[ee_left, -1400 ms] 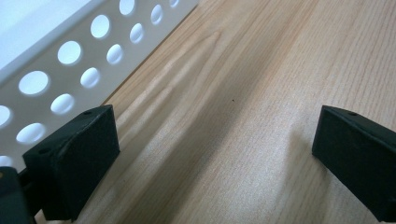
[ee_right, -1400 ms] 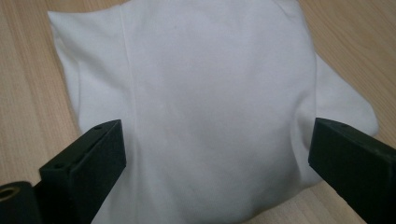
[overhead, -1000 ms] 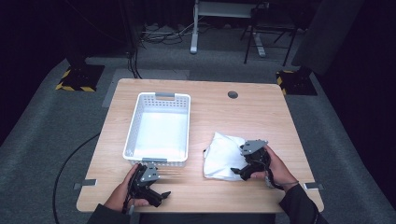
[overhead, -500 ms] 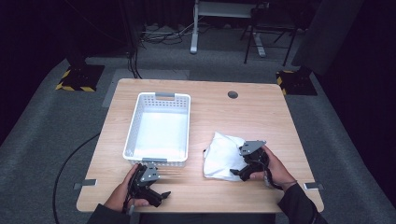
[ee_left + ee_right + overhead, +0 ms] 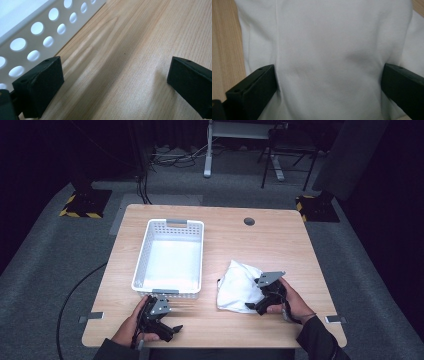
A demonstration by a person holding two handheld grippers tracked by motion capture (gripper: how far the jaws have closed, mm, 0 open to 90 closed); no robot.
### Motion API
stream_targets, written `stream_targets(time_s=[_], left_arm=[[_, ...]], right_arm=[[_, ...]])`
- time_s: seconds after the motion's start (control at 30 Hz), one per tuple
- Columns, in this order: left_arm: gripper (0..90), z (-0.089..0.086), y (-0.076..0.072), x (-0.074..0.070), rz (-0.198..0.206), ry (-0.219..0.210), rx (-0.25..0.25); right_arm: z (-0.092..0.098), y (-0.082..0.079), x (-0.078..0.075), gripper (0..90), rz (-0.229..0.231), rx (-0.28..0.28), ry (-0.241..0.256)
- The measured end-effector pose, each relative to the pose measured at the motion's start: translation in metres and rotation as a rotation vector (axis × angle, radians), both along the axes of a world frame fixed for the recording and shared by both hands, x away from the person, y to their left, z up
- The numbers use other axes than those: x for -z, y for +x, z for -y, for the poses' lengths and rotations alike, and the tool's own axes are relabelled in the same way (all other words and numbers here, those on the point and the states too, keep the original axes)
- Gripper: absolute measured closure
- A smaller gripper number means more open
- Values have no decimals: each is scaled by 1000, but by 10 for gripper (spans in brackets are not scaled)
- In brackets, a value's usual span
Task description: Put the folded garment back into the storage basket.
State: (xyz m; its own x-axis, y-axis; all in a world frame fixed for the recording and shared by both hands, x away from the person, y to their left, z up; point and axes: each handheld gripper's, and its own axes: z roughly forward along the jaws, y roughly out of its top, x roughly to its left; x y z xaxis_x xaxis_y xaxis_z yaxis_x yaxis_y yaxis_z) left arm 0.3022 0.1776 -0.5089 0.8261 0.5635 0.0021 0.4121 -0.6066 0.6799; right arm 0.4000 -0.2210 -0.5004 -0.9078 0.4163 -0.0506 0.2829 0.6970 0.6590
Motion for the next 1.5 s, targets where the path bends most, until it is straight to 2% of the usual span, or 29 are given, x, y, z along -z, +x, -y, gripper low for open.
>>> stream_targets(time_s=[0.17, 0.23, 0.3, 0.5, 0.6, 0.63, 0.67, 0.77, 0.8, 1.03, 1.5], left_arm=[[6, 0, 0, 0, 0, 0, 0], [6, 0, 0, 0, 0, 0, 0], [6, 0, 0, 0, 0, 0, 0], [6, 0, 0, 0, 0, 0, 0], [6, 0, 0, 0, 0, 0, -1], [7, 0, 0, 0, 0, 0, -1], [7, 0, 0, 0, 0, 1, 0], [7, 0, 0, 0, 1, 0, 2], [6, 0, 0, 0, 1, 0, 2], [7, 0, 0, 0, 1, 0, 3], [7, 0, 0, 0, 1, 0, 3]], right_arm=[[3, 1, 2, 14, -4, -9, 23], [4, 1, 2, 47, -5, -13, 26], [5, 0, 0, 125, -6, -17, 29], [11, -2, -5, 450, 11, -33, 44], [13, -2, -5, 533, 25, -31, 57], [13, -2, -5, 533, 25, -31, 57], [14, -2, -5, 580, 25, -31, 67], [15, -3, -5, 609, 30, -34, 73], [13, -5, -7, 624, 48, -50, 61], [10, -11, -13, 641, 79, -51, 51], [15, -18, -25, 651, 120, -10, 80]])
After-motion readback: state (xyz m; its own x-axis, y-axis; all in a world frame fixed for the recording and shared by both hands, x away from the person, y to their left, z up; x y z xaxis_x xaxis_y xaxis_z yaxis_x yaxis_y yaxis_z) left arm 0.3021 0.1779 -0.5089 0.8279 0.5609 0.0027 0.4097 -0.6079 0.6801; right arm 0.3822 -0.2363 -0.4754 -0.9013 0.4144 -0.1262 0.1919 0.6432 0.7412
